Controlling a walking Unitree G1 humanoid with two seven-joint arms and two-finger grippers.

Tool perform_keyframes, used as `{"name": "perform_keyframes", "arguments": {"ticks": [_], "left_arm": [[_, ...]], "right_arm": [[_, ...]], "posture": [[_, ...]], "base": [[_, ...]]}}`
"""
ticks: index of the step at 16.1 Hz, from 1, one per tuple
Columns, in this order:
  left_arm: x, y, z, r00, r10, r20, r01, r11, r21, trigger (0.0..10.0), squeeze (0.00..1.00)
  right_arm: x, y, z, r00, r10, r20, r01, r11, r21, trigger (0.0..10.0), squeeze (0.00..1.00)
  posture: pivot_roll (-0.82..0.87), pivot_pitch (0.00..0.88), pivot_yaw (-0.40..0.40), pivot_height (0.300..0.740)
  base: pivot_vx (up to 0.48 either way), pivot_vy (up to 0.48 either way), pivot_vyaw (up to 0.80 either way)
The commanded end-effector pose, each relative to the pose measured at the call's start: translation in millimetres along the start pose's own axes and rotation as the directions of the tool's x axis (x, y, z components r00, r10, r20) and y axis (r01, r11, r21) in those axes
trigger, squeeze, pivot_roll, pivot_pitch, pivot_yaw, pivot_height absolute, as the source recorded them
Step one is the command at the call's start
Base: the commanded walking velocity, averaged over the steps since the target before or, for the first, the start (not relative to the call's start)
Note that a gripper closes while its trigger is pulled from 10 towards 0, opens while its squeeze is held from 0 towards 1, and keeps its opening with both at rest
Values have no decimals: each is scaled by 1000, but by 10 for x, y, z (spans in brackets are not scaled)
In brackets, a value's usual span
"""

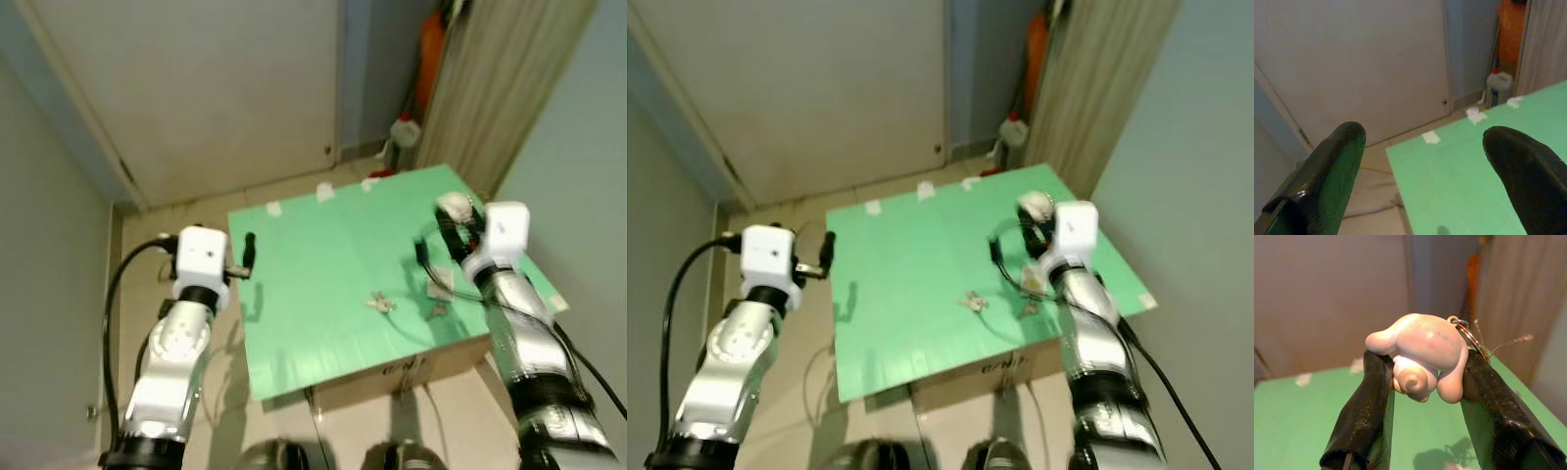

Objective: Hang keys on a hook

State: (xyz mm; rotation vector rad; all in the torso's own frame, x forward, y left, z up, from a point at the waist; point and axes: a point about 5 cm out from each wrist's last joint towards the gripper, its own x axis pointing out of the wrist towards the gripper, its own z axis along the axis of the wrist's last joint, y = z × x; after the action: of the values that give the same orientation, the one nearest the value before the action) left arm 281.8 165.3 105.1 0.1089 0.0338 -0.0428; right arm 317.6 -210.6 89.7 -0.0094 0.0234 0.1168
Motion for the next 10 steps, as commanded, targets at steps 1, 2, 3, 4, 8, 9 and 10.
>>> {"name": "perform_keyframes", "arguments": {"ticks": [1, 2, 3, 4, 8, 9, 10], "left_arm": [[-38, 43, -86, 999, 18, -38, -21, 997, -79, 10000, 0], [-98, 11, -189, 996, 33, -83, -44, 989, -142, 10000, 0], [-157, -28, -241, 995, 33, -96, -48, 986, -158, 10000, 0], [-223, -46, -228, 997, 22, -72, -32, 990, -139, 10000, 0], [-599, -106, -78, 994, -105, 41, 107, 993, -55, 10000, 0], [-627, -138, -100, 992, -120, 35, 121, 991, -48, 10000, 0], [-635, -164, -132, 992, -122, 24, 124, 991, -52, 10000, 0]], "right_arm": [[-51, 34, -48, 1000, 12, -7, -12, 1000, -11, 0, 82], [-151, 91, -153, 1000, 10, -14, -9, 1000, 16, 0, 55], [-245, 168, -222, 1000, 12, -6, -12, 999, 47, 0, 4], [-334, 243, -263, 1000, 18, -1, -18, 998, 56, 0, 0], [-793, 371, -310, 994, 111, 0, -110, 993, -35, 0, 0], [-860, 359, -340, 993, 114, -17, -114, 993, -38, 0, 0], [-924, 349, -364, 993, 110, -35, -112, 993, -36, 0, 0]], "posture": [[-164, 0, 104, 740], [-172, 0, 108, 740], [-174, 0, 111, 740], [-182, 0, 110, 740], [-197, 0, 108, 740], [-199, 0, 110, 740], [-207, 0, 113, 740]], "base": [[0, 0, 0], [0, 0, 0], [0, 0, 0], [0, 0, 0], [0, 0, 0], [0, 0, 0], [0, 0, 0]]}}
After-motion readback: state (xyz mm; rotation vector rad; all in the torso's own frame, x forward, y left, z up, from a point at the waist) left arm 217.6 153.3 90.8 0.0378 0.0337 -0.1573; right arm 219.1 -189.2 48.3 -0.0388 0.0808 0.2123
